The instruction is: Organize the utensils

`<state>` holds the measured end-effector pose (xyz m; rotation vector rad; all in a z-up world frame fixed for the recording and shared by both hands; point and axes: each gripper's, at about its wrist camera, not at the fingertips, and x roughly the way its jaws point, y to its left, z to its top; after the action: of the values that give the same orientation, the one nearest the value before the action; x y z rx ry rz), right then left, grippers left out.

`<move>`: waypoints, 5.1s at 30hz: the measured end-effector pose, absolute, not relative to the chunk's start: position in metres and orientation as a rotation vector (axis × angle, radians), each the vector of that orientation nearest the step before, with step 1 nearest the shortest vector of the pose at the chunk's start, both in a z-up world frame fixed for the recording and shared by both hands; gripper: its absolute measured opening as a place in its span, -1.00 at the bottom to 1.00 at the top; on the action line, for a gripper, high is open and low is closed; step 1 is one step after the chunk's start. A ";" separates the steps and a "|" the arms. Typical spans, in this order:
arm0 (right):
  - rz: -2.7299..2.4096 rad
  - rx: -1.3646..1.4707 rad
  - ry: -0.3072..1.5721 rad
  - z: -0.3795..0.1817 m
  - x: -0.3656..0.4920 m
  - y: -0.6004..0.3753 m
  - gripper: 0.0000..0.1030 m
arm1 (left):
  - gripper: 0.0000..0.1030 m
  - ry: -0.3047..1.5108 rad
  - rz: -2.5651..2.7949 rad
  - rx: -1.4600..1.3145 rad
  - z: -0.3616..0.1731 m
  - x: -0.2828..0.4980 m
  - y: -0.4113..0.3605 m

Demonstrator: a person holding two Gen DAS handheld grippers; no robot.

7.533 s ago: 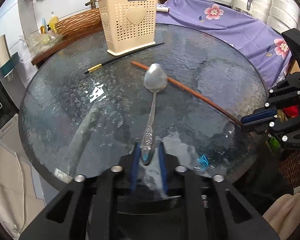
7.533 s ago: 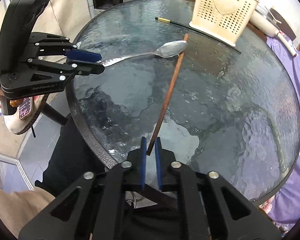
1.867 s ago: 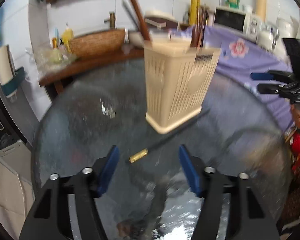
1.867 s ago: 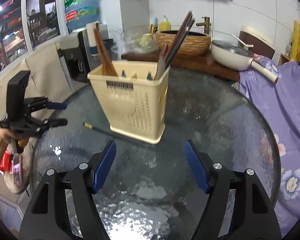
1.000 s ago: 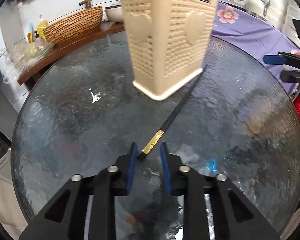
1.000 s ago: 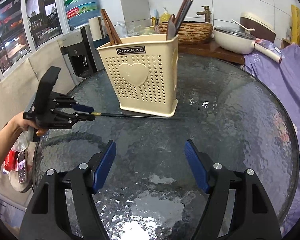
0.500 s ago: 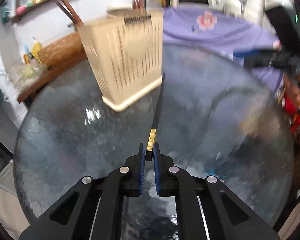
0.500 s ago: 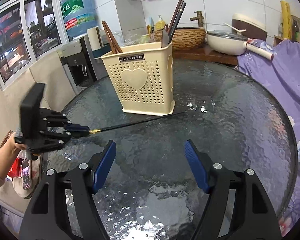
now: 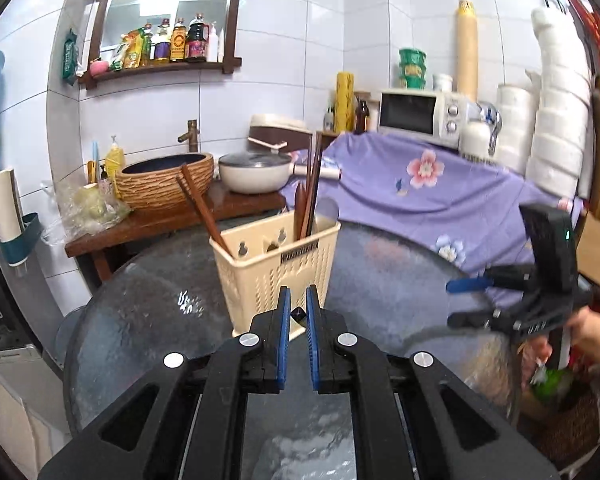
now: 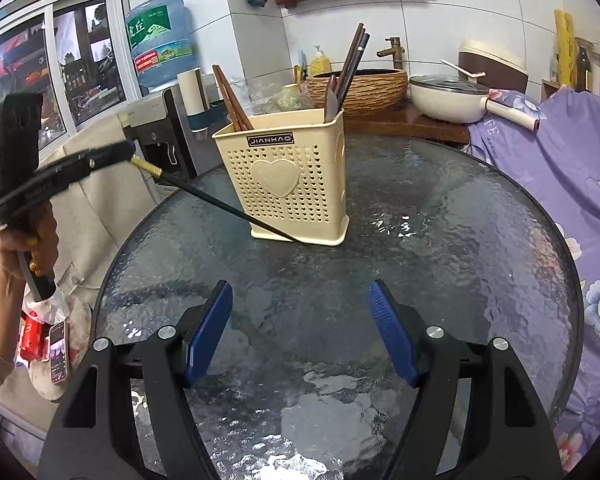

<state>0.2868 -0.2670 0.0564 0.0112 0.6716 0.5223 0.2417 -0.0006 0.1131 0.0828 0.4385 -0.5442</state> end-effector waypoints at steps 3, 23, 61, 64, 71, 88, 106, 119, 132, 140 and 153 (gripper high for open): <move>0.510 0.019 0.668 0.059 0.288 -0.271 0.37 | -0.86 0.423 -0.550 0.071 0.124 0.246 -0.004; 0.499 0.003 0.678 0.068 0.287 -0.277 0.37 | -0.86 0.378 -0.583 0.033 0.191 0.264 -0.020; 0.517 0.002 0.650 0.079 0.291 -0.269 0.37 | -0.86 0.390 -0.399 -0.072 0.234 0.376 -0.009; 0.508 0.001 0.632 0.086 0.298 -0.267 0.37 | -0.86 0.426 -0.382 -0.052 0.214 0.379 -0.014; 0.477 -0.016 0.588 0.100 0.322 -0.252 0.37 | -0.86 0.476 -0.377 -0.036 0.176 0.383 -0.019; 0.435 -0.005 0.556 0.098 0.336 -0.244 0.48 | 0.15 0.402 -0.328 0.019 0.153 0.351 -0.017; 0.289 -0.095 0.371 0.074 0.207 -0.225 0.89 | 0.89 0.306 -0.113 0.140 0.094 0.190 -0.022; 0.247 -0.013 0.373 0.041 0.100 -0.220 0.89 | 0.89 0.320 0.025 0.062 0.026 0.054 0.015; 0.157 -0.022 0.330 0.020 0.053 -0.232 0.89 | 0.89 0.323 -0.009 0.038 0.014 0.033 0.005; 0.164 0.019 0.325 0.019 0.055 -0.240 0.89 | 0.89 0.321 -0.014 0.035 0.013 0.032 0.002; 0.166 0.023 0.339 0.018 0.058 -0.239 0.89 | 0.89 0.334 -0.019 0.024 0.013 0.036 0.003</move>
<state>0.0577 -0.2391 0.0183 0.0231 0.3386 0.1657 0.0363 0.0028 0.0128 0.0237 0.3343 -0.0193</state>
